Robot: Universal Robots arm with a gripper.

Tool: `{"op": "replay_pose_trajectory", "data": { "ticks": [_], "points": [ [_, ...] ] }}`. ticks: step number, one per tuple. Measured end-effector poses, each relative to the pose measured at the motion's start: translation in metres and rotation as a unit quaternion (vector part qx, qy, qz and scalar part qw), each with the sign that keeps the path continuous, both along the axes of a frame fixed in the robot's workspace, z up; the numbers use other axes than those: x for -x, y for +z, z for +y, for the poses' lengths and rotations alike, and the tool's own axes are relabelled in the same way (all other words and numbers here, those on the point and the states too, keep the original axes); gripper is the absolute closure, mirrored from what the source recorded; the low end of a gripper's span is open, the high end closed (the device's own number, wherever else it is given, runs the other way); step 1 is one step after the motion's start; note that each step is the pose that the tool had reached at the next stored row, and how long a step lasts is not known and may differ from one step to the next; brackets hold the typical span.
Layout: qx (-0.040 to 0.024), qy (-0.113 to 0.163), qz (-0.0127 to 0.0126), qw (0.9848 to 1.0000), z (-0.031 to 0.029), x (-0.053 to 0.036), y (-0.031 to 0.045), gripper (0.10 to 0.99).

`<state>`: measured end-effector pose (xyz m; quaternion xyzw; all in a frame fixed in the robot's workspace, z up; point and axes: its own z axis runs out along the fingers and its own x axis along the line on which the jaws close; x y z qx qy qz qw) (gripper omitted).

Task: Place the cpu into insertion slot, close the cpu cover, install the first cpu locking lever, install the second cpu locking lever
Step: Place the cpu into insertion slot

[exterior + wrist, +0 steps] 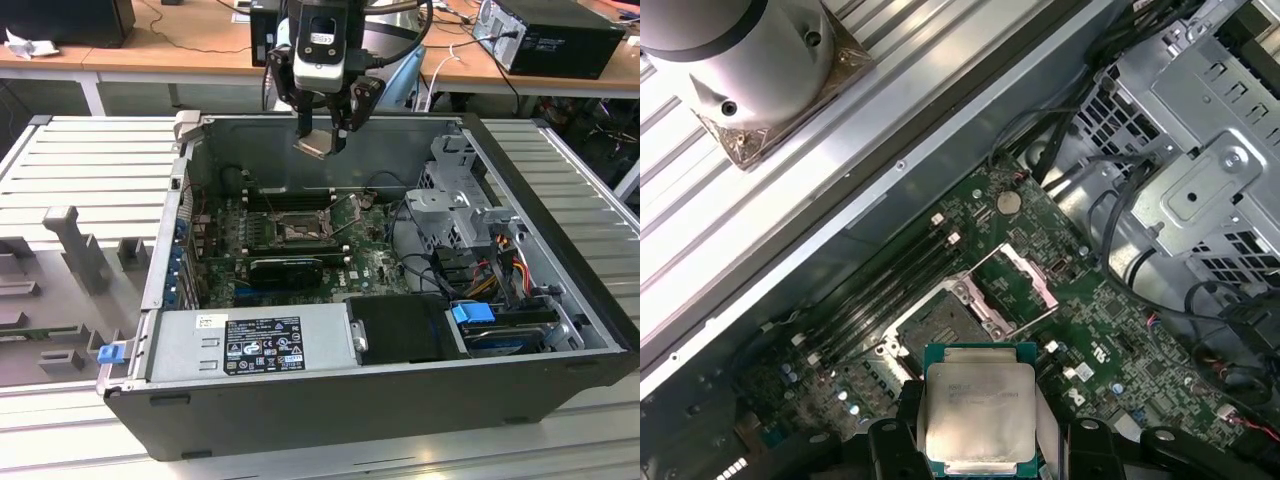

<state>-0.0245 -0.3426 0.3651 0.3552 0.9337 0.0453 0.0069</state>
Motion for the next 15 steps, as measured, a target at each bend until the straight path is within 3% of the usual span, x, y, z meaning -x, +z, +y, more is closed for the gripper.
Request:
{"op": "replay_pose_trajectory", "data": {
  "ticks": [15],
  "points": [
    [0.0000, -0.035, 0.0000, 0.9994, 0.0000, 0.0000, -0.0001, 0.561]
  ]
}}
